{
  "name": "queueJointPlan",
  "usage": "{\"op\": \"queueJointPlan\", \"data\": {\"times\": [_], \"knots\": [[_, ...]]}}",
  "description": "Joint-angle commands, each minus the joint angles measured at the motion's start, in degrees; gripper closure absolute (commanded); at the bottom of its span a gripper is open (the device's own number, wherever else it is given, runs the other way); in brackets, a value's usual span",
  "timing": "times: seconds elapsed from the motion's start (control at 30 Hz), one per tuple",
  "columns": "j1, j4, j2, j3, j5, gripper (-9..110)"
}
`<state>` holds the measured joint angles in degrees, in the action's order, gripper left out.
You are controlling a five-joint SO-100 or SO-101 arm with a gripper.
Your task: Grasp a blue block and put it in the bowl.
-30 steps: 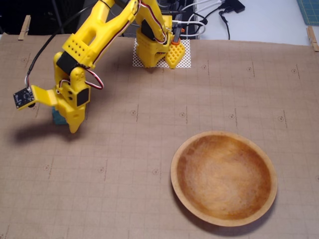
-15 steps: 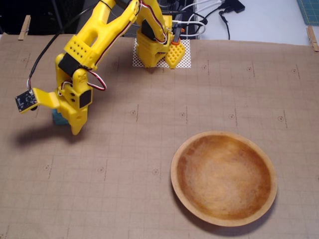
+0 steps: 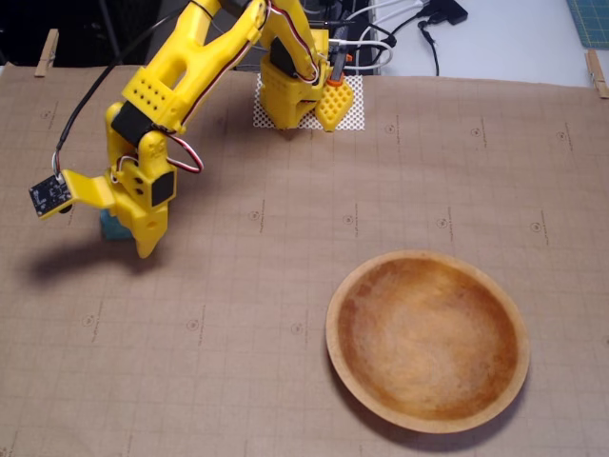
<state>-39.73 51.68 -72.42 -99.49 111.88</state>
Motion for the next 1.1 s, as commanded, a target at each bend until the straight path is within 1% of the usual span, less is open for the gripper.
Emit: {"op": "queueJointPlan", "data": {"times": [0.0,0.23,0.6,0.73,0.9,1.07], "knots": [[-0.4,0.6,-1.8,2.7,-0.5,74],[-0.4,0.6,-2.2,2.6,-0.5,85],[0.1,0.6,-2.5,2.9,-0.9,95],[-0.1,0.6,-2.5,3.3,-3.8,99],[-0.4,0.6,-5.0,3.2,-5.2,101],[0.1,0.7,-13.2,2.5,-5.3,101]]}}
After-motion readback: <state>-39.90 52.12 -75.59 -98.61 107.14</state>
